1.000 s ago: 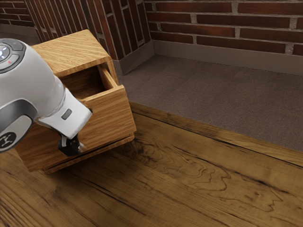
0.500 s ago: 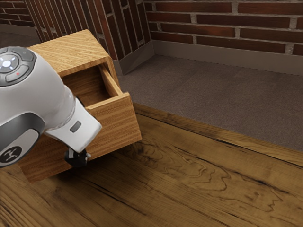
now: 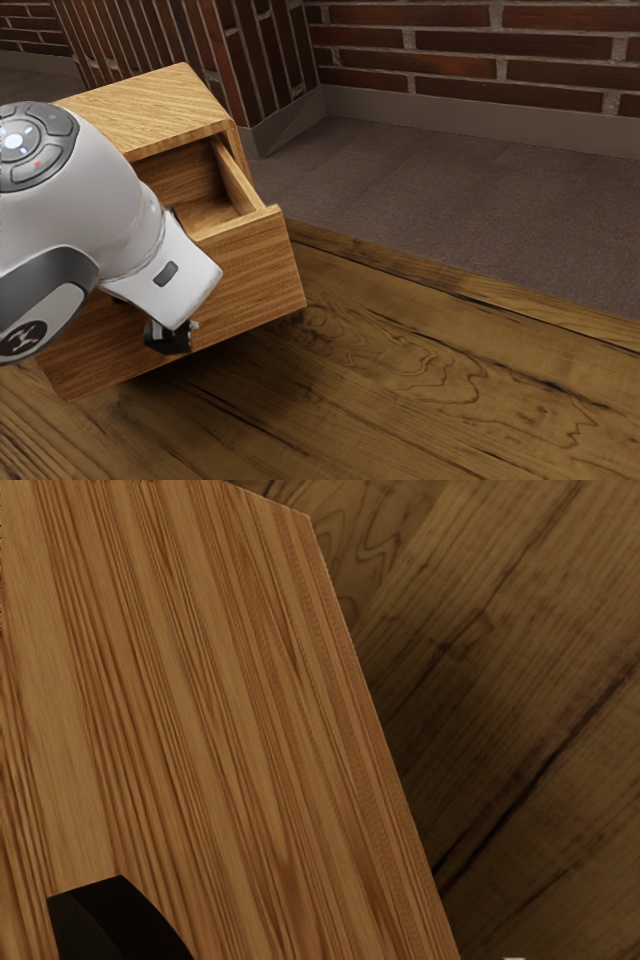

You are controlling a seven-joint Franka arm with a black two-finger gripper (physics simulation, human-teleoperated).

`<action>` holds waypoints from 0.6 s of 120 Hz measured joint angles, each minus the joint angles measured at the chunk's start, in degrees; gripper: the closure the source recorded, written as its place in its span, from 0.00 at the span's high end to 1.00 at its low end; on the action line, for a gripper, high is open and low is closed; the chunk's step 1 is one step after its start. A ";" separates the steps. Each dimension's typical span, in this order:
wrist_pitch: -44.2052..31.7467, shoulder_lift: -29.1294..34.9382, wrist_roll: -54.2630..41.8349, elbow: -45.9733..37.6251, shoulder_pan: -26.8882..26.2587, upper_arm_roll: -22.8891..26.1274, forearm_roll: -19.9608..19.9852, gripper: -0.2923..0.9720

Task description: Pull the drawer handle with one arm to open the drawer

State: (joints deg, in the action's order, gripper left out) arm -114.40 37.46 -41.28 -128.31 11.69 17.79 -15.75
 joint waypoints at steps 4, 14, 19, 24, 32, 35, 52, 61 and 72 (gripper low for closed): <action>-0.01 0.02 0.05 0.00 0.03 0.01 -0.05 0.44; 0.38 0.59 0.04 0.01 0.75 0.08 0.13 0.48; 0.68 1.18 -0.01 0.00 0.98 0.11 0.29 0.50; 0.95 1.47 -0.07 0.00 1.08 0.14 0.43 0.53; 1.35 1.70 -0.16 -0.01 1.16 0.15 0.60 0.57; 1.47 1.75 -0.19 -0.03 1.18 0.15 0.64 0.59; 1.99 2.24 -0.35 -0.04 1.21 0.15 0.83 0.67; 2.37 2.65 -0.43 -0.01 1.20 0.15 1.29 0.71; 2.71 3.08 -0.51 -0.01 1.20 0.65 1.60 0.73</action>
State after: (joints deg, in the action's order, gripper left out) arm -111.69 40.53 -41.79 -128.32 12.90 18.44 -14.15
